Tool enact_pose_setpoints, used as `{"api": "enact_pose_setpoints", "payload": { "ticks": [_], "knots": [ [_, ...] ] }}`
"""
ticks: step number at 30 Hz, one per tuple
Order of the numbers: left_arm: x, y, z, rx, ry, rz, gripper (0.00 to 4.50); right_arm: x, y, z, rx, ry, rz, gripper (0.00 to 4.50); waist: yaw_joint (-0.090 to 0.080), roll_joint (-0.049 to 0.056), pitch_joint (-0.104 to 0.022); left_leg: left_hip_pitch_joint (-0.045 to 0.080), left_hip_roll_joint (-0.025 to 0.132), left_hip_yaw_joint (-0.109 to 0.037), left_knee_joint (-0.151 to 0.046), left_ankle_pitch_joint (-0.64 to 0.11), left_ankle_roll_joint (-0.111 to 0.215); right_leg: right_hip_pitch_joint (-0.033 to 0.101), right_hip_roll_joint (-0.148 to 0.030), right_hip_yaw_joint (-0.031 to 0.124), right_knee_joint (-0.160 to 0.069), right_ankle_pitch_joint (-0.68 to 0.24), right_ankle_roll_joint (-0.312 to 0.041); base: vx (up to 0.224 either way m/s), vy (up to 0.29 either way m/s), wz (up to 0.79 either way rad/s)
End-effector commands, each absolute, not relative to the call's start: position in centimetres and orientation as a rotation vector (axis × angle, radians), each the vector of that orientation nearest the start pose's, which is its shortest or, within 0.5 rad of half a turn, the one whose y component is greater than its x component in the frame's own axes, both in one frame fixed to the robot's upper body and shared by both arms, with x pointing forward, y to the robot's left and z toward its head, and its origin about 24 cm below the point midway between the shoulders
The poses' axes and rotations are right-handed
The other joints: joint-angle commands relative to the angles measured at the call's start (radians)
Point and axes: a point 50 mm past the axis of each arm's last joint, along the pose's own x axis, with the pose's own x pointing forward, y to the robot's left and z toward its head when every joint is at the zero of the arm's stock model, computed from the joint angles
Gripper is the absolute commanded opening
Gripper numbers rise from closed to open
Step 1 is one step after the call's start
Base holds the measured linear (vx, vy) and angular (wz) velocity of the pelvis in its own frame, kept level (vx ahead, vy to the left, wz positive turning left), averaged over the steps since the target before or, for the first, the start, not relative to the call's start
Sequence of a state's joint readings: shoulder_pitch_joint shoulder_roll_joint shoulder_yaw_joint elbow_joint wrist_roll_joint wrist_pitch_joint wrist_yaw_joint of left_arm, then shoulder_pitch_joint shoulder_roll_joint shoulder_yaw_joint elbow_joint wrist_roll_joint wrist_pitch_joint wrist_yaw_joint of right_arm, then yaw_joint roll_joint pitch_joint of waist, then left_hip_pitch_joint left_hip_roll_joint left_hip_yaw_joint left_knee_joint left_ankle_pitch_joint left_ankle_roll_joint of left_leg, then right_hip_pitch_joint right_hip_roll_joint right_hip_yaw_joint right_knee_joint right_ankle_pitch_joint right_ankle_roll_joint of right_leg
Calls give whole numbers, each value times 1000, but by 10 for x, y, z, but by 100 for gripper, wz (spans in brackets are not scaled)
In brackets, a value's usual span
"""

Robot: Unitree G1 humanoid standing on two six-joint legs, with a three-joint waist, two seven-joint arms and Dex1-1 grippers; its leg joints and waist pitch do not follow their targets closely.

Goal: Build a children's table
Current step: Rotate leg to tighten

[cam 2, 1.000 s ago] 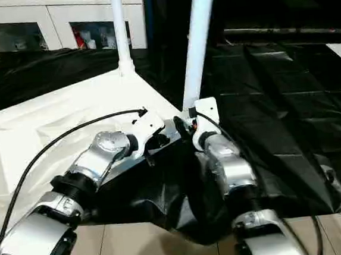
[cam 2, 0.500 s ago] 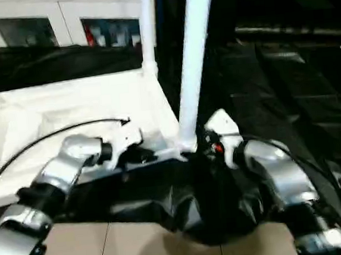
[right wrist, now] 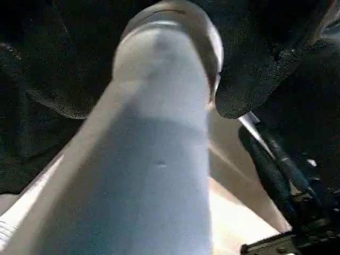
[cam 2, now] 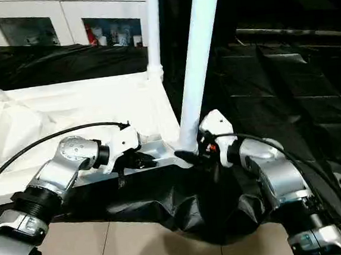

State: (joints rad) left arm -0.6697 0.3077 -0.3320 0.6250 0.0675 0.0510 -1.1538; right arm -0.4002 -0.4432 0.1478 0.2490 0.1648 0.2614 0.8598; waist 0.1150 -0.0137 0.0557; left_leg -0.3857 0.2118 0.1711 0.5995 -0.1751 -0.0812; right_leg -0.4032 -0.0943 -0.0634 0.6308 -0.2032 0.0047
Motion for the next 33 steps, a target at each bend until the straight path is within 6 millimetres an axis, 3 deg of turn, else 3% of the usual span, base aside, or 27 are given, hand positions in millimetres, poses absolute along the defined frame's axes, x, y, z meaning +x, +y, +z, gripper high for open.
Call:
{"api": "enact_pose_setpoints", "payload": {
  "ticks": [1,3,9,18,22,24,26,27,29,31,33],
  "knots": [
    [326,93,77,515,298,-1416,0,306,-167,72,-262,282,927,408,-5,-5,-77,18,14,6,-63,-96,56,60,-41,39,-56,50,-262,0,0,0],
    [326,93,77,516,299,-1415,0,306,-166,72,-262,283,929,408,-5,-4,-76,18,14,6,-63,-96,59,60,-41,39,-57,47,-260,0,0,0],
    [325,94,76,523,304,-1413,0,305,-167,69,-267,288,938,332,-6,-4,-77,18,14,6,-62,-96,59,61,-41,39,-56,45,-258,0,0,0],
    [325,95,75,523,309,-1387,0,305,-168,65,-259,300,929,262,-6,-7,-78,18,13,7,-61,-92,66,60,-40,39,-55,50,-262,0,0,0],
    [333,96,74,520,315,-1290,0,310,-169,59,-192,292,812,255,-10,-7,-75,17,13,6,-63,-113,53,59,-42,38,-59,10,-256,0,0,0],
    [344,93,73,510,322,-1155,0,321,-169,53,-85,257,589,253,-14,-8,-75,19,12,7,-65,-123,39,55,-41,39,-63,-24,-247,0,0,0],
    [349,91,73,503,324,-1099,0,324,-168,49,-38,261,503,253,-18,-9,-76,19,11,6,-66,-127,23,58,-41,37,-65,-49,-238,0,0,0],
    [356,85,73,487,326,-1004,0,327,-163,41,13,277,380,253,-20,-4,-75,19,10,6,-67,-125,16,54,-40,39,-65,-47,-235,0,0,0],
    [363,75,72,441,350,-882,0,332,-150,33,66,303,245,252,-27,-5,-77,20,9,6,-68,-127,2,54,-40,38,-66,-50,-235,0,0,0],
    [366,66,71,422,361,-828,0,335,-138,30,109,317,179,252,-30,-5,-77,20,6,5,-69,-127,-4,55,-40,38,-69,-57,-230,0,0,0],
    [365,47,71,420,357,-805,0,340,-110,32,132,310,193,252,-33,-3,-77,16,6,4,-69,-124,1,57,-41,39,-69,-39,-227,0,0,0]
  ]
}}
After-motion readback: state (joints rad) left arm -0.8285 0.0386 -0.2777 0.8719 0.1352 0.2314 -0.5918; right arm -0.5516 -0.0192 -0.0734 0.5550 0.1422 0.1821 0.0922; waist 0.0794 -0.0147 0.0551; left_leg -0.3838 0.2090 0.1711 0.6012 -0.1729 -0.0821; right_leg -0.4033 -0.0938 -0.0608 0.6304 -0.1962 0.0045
